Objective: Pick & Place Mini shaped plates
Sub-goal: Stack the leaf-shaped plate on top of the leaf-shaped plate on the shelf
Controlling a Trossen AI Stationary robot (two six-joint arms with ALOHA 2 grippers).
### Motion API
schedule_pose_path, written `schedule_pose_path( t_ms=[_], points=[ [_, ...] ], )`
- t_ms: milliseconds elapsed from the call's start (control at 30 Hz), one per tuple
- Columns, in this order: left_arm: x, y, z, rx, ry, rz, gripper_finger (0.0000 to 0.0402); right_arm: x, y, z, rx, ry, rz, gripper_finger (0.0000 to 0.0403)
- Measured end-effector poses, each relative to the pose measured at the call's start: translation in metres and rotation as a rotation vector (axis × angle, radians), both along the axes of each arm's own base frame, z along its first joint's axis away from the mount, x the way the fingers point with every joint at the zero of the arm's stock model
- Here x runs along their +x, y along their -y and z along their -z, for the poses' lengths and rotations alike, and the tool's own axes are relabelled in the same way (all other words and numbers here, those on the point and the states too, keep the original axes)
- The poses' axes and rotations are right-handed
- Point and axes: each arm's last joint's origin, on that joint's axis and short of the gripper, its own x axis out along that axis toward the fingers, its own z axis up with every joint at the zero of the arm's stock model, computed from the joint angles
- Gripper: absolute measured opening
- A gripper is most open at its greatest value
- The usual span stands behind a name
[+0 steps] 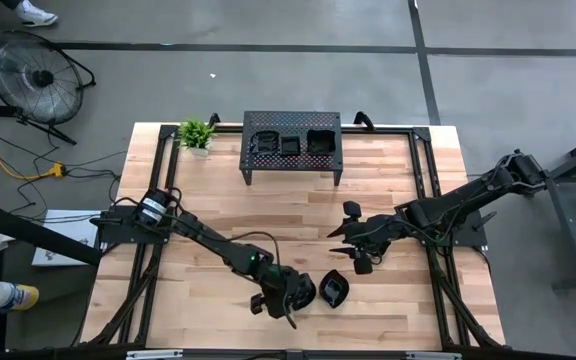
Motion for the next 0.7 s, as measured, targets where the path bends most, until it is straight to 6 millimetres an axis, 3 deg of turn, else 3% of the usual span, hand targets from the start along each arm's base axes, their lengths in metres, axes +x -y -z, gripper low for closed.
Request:
schedule_pose_path(
  t_ms=[267, 700],
  points=[
    [-0.0016, -0.0024, 0.0027, 0.051, -0.011, 0.002, 0.0157, 0.0, 0.0, -0.0001, 0.0, 0.001, 0.0, 0.0169],
    [-0.0013, -0.006, 0.0042, 0.107, -0.001, -0.016, 0.0158, 0.0, -0.0001, -0.0001, 0.0, 0.001, 0.0, 0.0169]
  ],
)
